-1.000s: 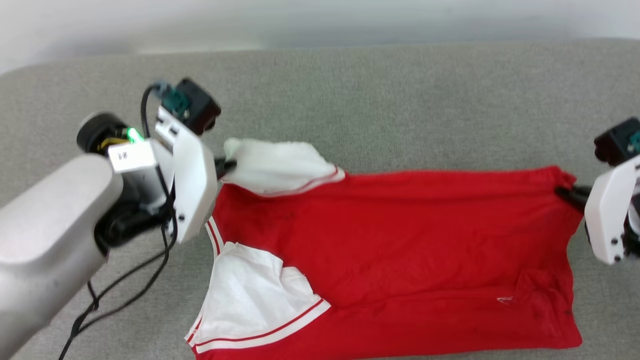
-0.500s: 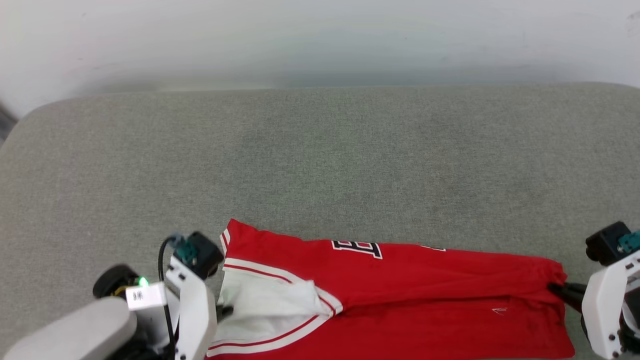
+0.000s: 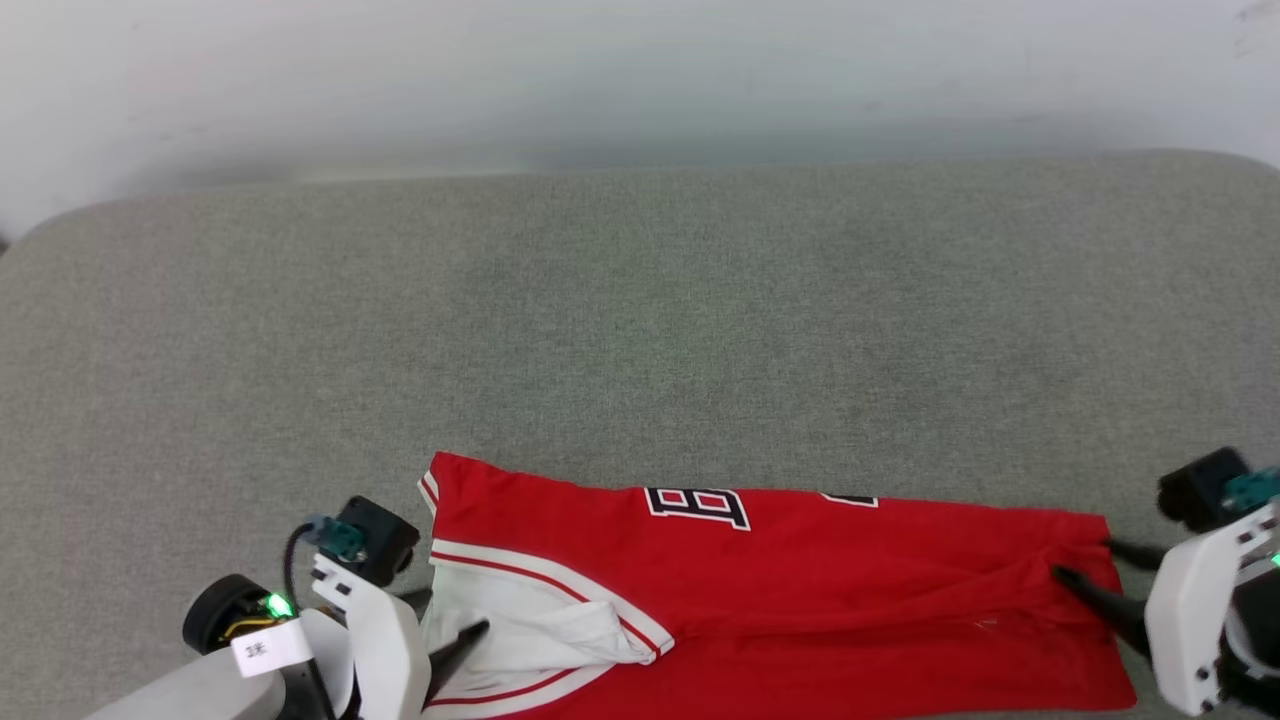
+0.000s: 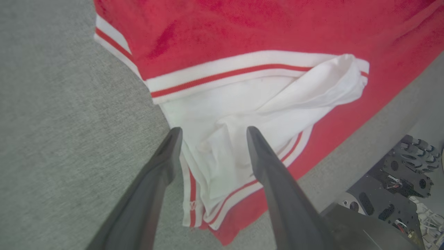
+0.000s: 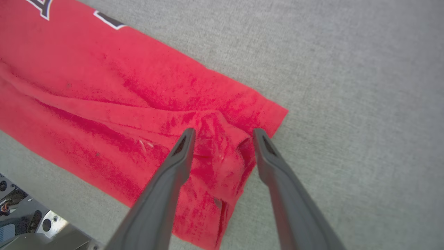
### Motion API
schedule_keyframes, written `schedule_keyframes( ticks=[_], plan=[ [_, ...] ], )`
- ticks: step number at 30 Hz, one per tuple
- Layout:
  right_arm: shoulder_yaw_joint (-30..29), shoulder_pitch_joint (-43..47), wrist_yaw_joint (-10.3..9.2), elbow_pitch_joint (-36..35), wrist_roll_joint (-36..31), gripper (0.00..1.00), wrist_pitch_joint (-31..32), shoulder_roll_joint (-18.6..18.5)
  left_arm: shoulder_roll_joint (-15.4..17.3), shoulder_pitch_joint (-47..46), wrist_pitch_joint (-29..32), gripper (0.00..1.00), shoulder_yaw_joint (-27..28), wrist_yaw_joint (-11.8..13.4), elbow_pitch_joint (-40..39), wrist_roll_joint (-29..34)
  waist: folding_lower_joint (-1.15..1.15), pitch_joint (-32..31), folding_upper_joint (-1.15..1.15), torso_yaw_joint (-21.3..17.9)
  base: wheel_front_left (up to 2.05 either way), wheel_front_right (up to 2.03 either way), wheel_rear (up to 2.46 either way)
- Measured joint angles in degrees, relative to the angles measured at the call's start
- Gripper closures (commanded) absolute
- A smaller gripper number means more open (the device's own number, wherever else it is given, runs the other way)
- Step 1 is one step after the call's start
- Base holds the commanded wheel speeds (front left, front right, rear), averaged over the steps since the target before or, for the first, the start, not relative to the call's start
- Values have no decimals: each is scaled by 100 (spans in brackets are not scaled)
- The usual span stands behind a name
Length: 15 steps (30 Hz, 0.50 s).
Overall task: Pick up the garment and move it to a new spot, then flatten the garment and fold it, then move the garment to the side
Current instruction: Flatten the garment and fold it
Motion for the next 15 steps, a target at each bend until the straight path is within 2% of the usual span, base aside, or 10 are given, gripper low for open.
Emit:
schedule_keyframes(
  ticks=[7, 12, 15],
  plan=[
    [-781, 110, -1, -365, 118, 0, -517, -287, 168, 260, -1313, 0, 475, 720, -247, 385, 0, -178, 0, 9, 0, 0, 0],
    [-1421, 330, -1, -277, 42, 0, -900, -258, 11, 477, -2368, 0, 820, 1214, -255, 581, 0, -187, 0, 79, 0, 0, 0],
    [-1716, 542, -1, -103, 20, 0, -1003, -53, -148, 610, -2785, 0, 932, 1479, -160, 732, 1, -174, 0, 125, 0, 0, 0]
  ],
)
